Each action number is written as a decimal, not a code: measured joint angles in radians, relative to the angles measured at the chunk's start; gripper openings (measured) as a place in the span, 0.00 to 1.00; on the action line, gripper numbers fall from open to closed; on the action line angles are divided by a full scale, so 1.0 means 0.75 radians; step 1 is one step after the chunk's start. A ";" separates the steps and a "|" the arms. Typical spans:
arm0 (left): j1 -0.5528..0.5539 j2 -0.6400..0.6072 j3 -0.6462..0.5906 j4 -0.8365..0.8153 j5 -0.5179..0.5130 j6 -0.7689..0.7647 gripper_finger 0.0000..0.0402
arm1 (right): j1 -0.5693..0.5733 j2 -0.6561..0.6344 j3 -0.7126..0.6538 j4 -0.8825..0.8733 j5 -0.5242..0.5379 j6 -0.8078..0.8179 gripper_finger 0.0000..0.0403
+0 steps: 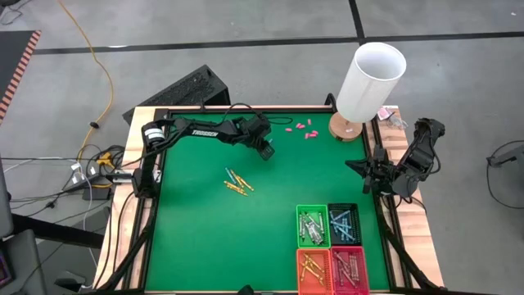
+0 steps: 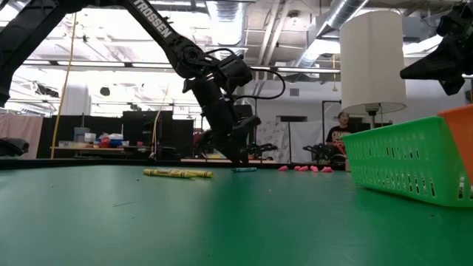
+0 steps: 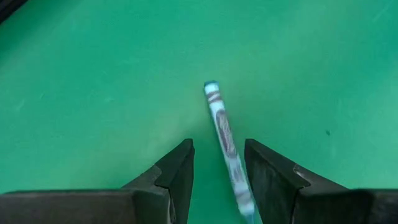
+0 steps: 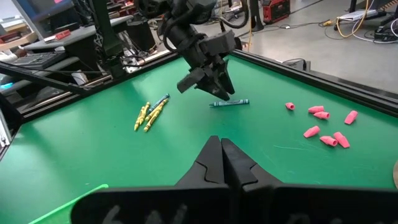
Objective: Sort crayons
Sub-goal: Put the blue crayon into the black bin
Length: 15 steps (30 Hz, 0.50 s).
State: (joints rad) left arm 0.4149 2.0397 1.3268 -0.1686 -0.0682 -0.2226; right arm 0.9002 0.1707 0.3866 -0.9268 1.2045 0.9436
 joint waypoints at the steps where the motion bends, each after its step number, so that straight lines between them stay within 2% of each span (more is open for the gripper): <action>1: 0.000 0.010 0.002 0.013 0.003 0.000 0.33 | 0.000 0.000 0.000 0.000 0.000 0.000 0.00; 7: -0.013 0.049 0.032 -0.013 -0.041 0.018 0.33 | 0.000 0.001 0.001 0.000 0.000 0.000 0.00; 15: -0.006 0.051 0.062 -0.014 -0.031 0.059 0.33 | 0.000 0.001 0.001 0.000 -0.003 -0.002 0.00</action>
State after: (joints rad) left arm 0.4103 2.0781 1.3731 -0.1789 -0.0913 -0.1782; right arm 0.9005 0.1711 0.3874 -0.9270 1.2020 0.9421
